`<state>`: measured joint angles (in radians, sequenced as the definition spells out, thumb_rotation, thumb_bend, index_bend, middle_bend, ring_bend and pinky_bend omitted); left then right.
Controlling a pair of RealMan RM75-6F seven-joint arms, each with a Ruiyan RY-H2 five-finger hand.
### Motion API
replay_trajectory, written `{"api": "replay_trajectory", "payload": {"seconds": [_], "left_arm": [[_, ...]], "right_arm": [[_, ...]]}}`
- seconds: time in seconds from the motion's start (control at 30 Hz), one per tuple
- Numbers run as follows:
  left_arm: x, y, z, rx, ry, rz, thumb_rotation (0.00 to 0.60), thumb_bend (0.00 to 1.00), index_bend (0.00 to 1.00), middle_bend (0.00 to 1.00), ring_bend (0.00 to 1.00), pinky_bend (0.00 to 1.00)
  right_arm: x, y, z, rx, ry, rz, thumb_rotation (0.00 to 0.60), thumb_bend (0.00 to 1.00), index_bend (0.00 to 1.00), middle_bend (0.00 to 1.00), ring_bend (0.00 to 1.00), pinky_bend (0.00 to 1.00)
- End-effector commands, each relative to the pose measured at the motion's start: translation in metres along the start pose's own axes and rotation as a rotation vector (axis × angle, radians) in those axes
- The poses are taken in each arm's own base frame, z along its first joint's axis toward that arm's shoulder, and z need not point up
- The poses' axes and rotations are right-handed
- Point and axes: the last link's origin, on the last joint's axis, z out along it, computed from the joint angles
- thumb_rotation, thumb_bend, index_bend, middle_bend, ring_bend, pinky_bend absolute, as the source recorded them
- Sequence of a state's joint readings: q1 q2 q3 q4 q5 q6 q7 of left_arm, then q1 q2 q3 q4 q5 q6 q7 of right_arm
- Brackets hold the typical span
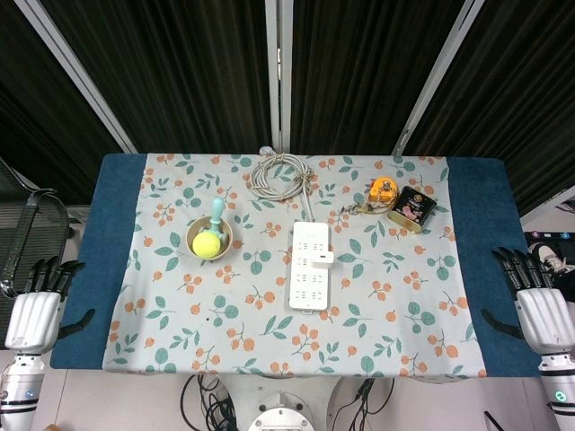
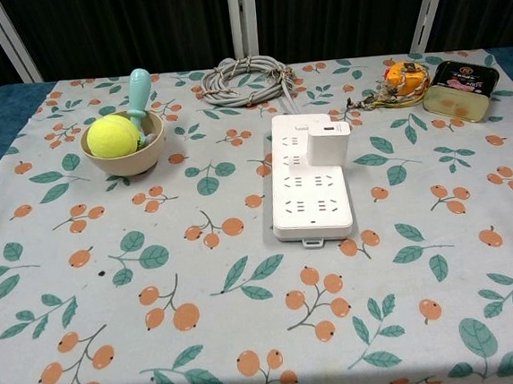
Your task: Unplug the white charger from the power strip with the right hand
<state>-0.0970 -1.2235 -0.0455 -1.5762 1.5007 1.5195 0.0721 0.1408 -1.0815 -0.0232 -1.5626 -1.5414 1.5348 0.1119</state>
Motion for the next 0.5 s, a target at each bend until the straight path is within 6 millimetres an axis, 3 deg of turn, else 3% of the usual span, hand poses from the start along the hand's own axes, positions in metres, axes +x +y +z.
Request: {"api": "replay_trajectory", "payload": {"seconds": [0.03, 0.37, 0.5], "left_arm": [[-0.001, -0.001, 0.000, 0.006, -0.004, -0.001, 0.600, 0.19, 0.17, 0.14, 0.03, 0.01], [-0.004, -0.003, -0.001, 0.008, -0.014, -0.004, 0.600, 0.19, 0.17, 0.14, 0.03, 0.01], [-0.001, 0.011, 0.008, -0.079, -0.014, 0.012, 0.600, 0.19, 0.17, 0.14, 0.03, 0.01]], "right_arm": [[-0.001, -0.003, 0.001, 0.011, -0.002, 0.002, 0.600, 0.11, 0.00, 0.06, 0.00, 0.00], [-0.001, -0.009, 0.005, 0.029, -0.008, 0.012, 0.600, 0.12, 0.00, 0.06, 0.00, 0.00], [0.003, -0.013, 0.015, 0.058, -0.024, 0.071, 0.600, 0.12, 0.00, 0.06, 0.00, 0.00]]}}
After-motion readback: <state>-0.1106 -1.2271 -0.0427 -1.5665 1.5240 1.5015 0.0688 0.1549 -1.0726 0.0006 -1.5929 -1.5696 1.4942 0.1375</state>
